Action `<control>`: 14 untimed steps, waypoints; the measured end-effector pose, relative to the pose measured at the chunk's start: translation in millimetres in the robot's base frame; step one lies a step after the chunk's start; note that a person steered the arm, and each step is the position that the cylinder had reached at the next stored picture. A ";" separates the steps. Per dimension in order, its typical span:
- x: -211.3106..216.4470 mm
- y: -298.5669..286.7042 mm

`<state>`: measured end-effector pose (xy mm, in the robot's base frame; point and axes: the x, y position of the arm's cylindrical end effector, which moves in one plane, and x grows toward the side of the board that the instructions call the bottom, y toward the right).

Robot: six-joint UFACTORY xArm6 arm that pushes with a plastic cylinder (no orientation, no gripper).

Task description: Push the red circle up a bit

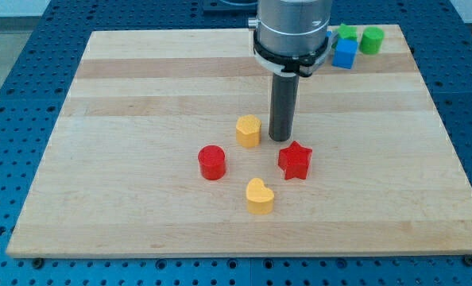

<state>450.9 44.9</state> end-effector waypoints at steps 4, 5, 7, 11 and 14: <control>1.3 -73.1; 20.6 -52.7; 43.8 -50.5; 70.7 -75.8; 85.2 -91.4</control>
<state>536.1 -46.5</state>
